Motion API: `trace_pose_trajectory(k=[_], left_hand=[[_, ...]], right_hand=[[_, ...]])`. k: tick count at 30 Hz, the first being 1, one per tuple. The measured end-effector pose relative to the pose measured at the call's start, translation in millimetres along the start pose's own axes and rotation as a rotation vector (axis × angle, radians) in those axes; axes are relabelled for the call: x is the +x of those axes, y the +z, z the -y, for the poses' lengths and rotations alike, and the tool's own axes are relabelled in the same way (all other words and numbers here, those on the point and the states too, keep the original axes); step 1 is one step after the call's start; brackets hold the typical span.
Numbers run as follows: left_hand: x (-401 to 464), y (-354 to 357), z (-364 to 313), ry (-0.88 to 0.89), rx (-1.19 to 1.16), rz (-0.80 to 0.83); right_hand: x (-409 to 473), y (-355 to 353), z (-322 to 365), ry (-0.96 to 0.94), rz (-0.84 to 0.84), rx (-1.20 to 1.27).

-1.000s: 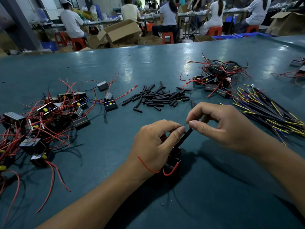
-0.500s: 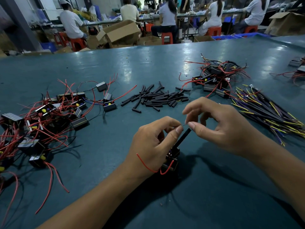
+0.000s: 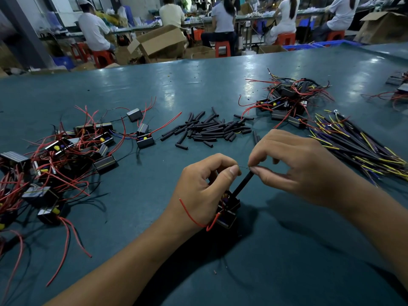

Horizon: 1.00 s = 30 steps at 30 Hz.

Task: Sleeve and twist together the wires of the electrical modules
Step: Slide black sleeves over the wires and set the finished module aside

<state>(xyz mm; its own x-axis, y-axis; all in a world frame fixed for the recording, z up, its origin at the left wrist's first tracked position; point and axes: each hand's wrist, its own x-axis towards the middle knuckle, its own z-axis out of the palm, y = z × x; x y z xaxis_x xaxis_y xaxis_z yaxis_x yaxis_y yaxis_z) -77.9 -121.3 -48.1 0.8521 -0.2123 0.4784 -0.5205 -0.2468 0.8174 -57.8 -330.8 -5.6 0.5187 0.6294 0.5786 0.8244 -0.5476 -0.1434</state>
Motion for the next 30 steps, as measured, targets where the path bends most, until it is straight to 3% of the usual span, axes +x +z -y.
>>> trace_pose_trajectory(k=[17, 30], left_hand=[[0.5, -0.5, -1.0, -0.045, -0.036, 0.019], [1.6, -2.3, -2.5, -0.036, -0.038, 0.023]], right_hand=[[-0.4, 3.8, 5.6, 0.133, -0.033, 0.050], [0.4, 5.4, 4.0, 0.027, -0.009, 0.021]])
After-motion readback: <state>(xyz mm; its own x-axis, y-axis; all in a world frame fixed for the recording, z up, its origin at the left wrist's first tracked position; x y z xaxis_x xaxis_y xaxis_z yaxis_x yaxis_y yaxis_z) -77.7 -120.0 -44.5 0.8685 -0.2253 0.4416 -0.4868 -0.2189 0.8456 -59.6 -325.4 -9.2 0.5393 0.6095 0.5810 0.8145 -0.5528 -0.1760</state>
